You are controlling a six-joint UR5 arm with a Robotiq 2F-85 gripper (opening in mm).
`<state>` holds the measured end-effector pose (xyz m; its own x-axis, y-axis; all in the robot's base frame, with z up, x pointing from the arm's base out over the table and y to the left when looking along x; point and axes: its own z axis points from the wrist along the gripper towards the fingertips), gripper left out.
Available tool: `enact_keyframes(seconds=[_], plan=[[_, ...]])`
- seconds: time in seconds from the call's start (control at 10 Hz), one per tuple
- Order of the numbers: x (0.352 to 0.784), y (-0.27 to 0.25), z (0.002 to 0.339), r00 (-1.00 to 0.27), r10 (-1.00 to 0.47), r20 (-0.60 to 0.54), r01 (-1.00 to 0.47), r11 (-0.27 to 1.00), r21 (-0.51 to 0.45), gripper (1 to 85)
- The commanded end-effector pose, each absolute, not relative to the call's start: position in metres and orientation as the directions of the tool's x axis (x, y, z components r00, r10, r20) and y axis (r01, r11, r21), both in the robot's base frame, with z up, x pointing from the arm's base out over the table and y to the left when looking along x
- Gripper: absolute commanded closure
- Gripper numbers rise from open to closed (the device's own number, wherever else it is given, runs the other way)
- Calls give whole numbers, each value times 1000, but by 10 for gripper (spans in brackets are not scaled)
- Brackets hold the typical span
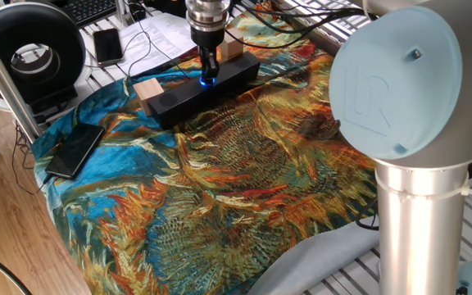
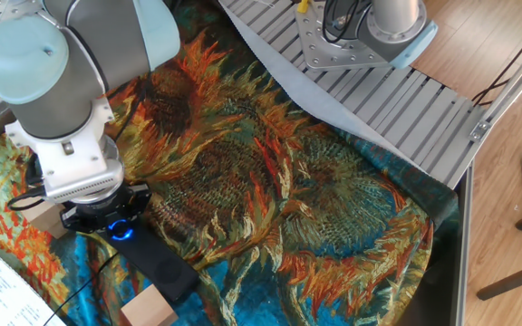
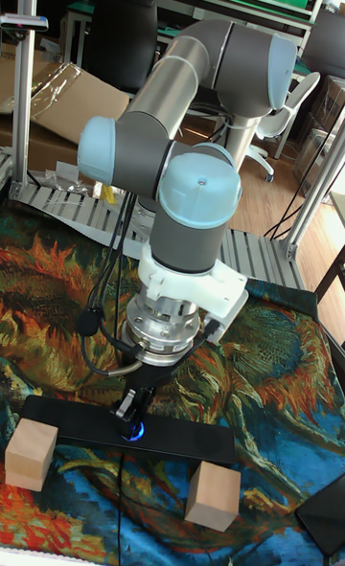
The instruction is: Turn the knob to increase the volume of the speaker
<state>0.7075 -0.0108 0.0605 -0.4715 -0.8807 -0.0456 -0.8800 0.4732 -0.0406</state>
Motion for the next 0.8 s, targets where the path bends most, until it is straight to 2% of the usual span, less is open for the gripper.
enact_keyframes(seconds=[0.0,0.7], plan=[[708,-7,62,-516,-853,-79,-855,519,-15,587],[717,-1,63,-705,-697,-130,-704,710,10,590]])
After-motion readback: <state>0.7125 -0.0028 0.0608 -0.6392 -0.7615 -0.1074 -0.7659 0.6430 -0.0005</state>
